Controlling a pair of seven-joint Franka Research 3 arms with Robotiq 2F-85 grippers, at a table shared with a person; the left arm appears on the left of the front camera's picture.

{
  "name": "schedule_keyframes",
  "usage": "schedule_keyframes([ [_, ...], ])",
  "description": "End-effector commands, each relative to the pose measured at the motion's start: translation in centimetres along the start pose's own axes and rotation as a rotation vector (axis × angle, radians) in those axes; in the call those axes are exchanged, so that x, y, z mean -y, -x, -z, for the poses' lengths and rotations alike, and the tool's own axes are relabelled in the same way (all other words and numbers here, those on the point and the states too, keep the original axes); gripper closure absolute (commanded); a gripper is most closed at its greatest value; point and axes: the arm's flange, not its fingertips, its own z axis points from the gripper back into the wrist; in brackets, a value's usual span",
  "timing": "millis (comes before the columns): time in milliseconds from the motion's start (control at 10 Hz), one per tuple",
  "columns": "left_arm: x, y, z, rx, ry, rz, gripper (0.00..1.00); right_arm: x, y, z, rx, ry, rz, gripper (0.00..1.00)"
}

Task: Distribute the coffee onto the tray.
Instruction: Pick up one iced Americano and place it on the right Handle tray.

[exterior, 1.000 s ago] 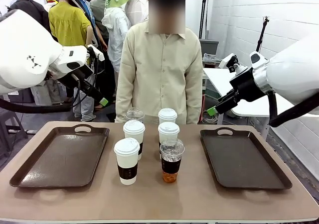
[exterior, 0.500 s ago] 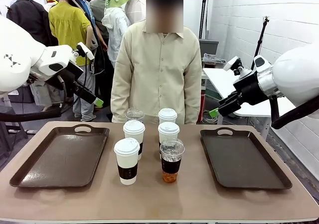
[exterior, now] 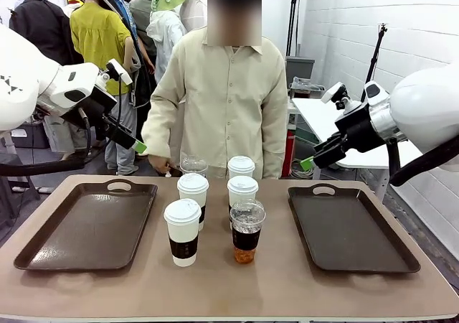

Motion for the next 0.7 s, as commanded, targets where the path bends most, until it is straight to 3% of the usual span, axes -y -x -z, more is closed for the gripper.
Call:
schedule_keyframes([
  [0,-0.06,0.09,0.04,0.001,0.002,-0.003,0.00,-0.11,0.04,-0.05,0.004,-0.010,0.000,0.00],
  [600,-0.06,0.09,0.04,0.001,0.002,-0.003,0.00,-0.11,0.04,-0.05,0.004,-0.010,0.000,0.00],
])
